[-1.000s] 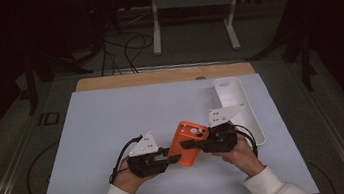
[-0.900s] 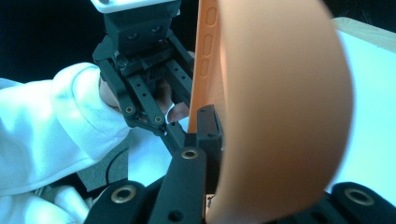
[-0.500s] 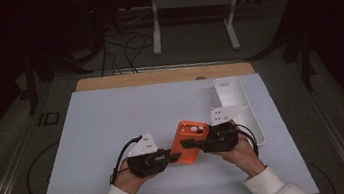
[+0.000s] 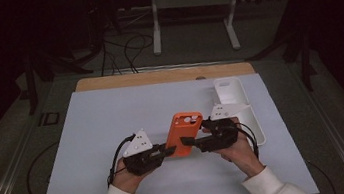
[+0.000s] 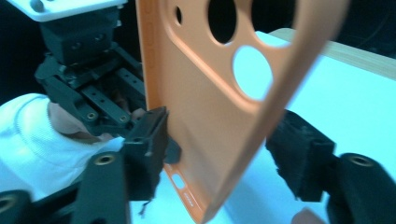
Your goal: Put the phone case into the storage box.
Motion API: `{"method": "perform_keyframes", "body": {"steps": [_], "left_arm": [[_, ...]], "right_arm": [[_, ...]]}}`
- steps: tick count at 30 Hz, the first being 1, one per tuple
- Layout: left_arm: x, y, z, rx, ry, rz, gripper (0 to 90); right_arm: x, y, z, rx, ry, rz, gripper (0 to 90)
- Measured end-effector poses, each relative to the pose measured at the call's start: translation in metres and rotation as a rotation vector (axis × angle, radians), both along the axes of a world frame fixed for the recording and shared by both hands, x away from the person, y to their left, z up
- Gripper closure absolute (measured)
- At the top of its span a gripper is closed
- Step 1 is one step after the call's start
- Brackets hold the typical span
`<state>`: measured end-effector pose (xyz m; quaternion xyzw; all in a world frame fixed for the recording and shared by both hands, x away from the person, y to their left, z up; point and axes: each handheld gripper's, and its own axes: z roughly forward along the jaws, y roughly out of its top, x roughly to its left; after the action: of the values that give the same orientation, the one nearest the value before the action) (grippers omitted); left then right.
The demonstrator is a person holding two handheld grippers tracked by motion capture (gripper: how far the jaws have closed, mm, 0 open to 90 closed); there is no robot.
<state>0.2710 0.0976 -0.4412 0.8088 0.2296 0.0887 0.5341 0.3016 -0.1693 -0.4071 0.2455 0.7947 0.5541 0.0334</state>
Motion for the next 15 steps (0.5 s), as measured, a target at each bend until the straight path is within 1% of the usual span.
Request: {"method": "perform_keyframes", "body": {"steps": [1, 2, 3, 5, 9, 15], "left_arm": [[0.0, 0.0, 0.0, 0.0, 0.0, 0.0, 80.8], [-0.0001, 0.0004, 0.0002, 0.0, -0.001, 0.014, 80.7], [-0.0001, 0.0004, 0.0002, 0.0, -0.001, 0.014, 80.8], [0.0, 0.0003, 0.0002, 0.011, -0.005, 0.025, 80.8], [0.0001, -0.0004, -0.0001, 0.013, -0.005, 0.036, 80.7], [0.0002, -0.0002, 0.0002, 0.02, -0.007, 0.057, 80.7]], "right_arm": [[0.0, 0.0, 0.0, 0.0, 0.0, 0.0, 36.7], [-0.0001, -0.0013, 0.0003, 0.006, -0.001, -0.015, 34.6], [-0.0004, -0.0016, 0.0007, 0.005, -0.005, -0.022, 34.0], [-0.0013, -0.0021, 0.0015, 0.011, -0.002, -0.028, 31.6], [-0.0027, -0.002, 0.0018, 0.002, -0.012, -0.049, 26.5], [-0.0039, -0.0022, 0.0018, 0.003, -0.005, -0.063, 23.0]]}}
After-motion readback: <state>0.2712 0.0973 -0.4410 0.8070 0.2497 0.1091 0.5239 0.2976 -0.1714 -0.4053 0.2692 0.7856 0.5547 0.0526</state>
